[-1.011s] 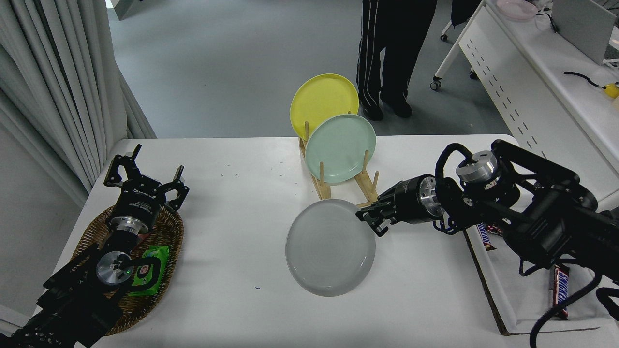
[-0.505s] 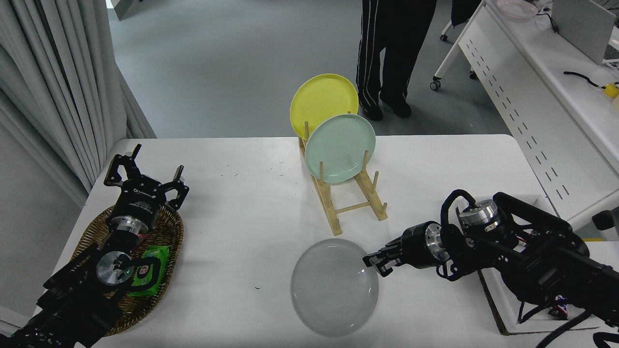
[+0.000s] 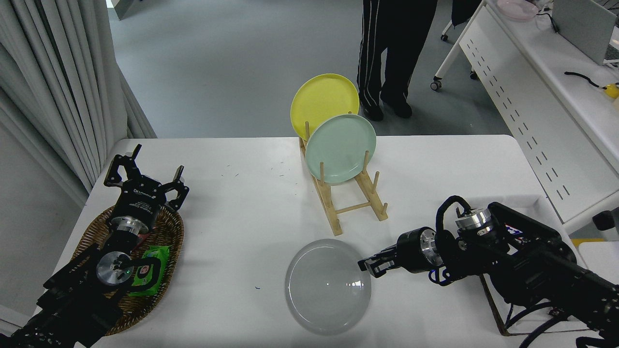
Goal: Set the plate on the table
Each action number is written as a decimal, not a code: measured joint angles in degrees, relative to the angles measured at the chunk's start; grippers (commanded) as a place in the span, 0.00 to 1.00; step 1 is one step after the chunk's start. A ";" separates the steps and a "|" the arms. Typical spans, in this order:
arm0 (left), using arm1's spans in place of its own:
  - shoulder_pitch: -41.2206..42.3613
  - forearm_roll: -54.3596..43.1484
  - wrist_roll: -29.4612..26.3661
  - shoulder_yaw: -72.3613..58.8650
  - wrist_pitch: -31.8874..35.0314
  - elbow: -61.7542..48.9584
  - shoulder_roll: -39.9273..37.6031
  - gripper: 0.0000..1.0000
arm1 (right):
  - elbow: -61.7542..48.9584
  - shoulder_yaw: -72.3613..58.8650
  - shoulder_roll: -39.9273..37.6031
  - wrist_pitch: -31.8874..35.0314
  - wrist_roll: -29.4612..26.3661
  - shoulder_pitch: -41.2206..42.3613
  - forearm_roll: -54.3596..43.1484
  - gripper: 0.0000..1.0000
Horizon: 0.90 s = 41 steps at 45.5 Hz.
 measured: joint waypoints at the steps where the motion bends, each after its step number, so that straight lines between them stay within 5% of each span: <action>1: 0.00 0.00 0.00 0.00 0.00 0.00 0.00 1.00 | -0.27 0.05 0.06 -0.01 0.00 -0.04 -0.05 0.00; 41: 0.00 0.00 0.00 0.00 -0.01 0.01 0.00 1.00 | -2.29 -0.18 1.59 0.08 -0.05 -0.21 -0.68 0.00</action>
